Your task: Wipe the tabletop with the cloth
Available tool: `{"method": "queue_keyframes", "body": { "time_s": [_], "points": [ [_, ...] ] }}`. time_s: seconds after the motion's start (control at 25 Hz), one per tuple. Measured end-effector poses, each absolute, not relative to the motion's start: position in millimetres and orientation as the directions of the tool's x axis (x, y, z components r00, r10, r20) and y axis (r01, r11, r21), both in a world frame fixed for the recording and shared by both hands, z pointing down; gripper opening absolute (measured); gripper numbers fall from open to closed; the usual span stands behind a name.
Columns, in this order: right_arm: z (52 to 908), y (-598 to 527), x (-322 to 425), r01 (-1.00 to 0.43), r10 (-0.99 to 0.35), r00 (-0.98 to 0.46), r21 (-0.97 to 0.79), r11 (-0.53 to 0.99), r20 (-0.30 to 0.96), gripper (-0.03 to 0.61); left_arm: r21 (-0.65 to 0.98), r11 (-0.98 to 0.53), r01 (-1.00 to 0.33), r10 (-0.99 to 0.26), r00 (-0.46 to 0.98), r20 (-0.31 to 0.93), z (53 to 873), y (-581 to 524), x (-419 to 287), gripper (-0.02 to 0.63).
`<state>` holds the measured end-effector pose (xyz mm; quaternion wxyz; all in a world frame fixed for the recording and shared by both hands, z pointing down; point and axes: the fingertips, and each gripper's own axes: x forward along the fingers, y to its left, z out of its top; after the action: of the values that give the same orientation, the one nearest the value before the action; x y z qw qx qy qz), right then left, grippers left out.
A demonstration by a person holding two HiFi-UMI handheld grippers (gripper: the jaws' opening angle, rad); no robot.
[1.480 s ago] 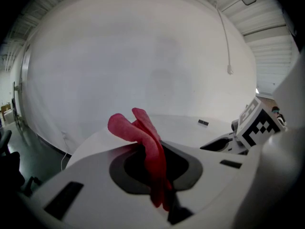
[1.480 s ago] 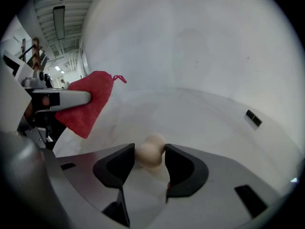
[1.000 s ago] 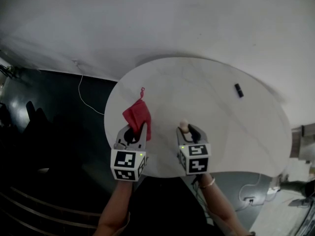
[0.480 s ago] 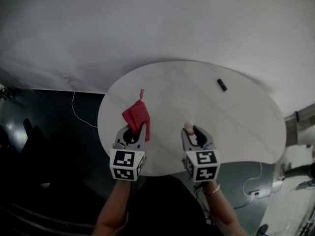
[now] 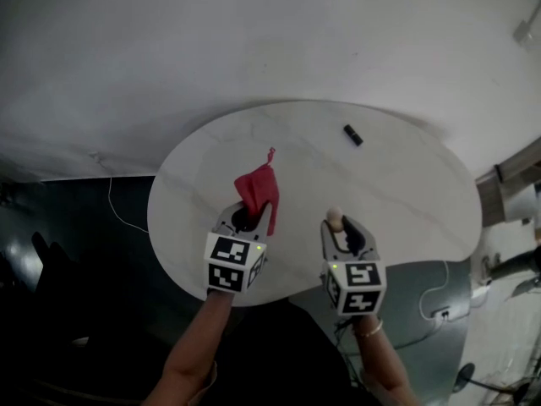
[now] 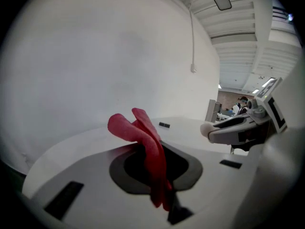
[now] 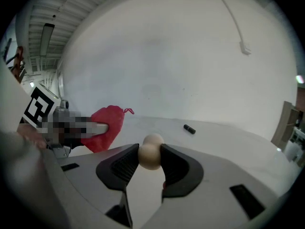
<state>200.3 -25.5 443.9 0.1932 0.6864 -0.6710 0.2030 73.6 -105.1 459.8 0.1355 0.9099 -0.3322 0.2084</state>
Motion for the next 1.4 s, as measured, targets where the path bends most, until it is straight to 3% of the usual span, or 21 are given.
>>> {"method": "queue_keyframes", "body": {
  "time_s": [0.32, 0.56, 0.72, 0.92, 1.4],
  "points": [
    [453.5, -13.5, 250.2, -0.991, -0.823, 0.117, 0.017, -0.130, 0.556, 0.138, 0.175, -0.819, -0.547, -0.364, 0.730, 0.579, 504.4, -102.2, 173.4, 0.041],
    [454.9, -26.3, 256.0, -0.992, -0.817, 0.092, -0.021, -0.126, 0.569, 0.138, 0.164, -0.810, -0.562, -0.303, 0.642, 0.704, 554.4, -112.6, 191.9, 0.041],
    [454.8, -41.6, 245.1, -0.997, -0.823, 0.054, -0.017, -0.077, 0.565, 0.138, 0.147, -0.783, -0.604, -0.291, 0.565, 0.772, 567.0, -123.7, 157.9, 0.041],
    [455.5, -74.5, 205.6, -0.998, -0.824, -0.063, -0.032, 0.055, 0.563, 0.138, 0.078, -0.705, -0.704, -0.389, 0.477, 0.788, 564.9, -146.5, 89.0, 0.041],
    [476.7, -110.7, 101.2, -0.941, -0.742, -0.297, -0.053, 0.334, 0.601, 0.138, -0.006, -0.361, -0.933, -0.579, 0.219, 0.785, 567.8, -153.1, -122.6, 0.041]
  ]
}}
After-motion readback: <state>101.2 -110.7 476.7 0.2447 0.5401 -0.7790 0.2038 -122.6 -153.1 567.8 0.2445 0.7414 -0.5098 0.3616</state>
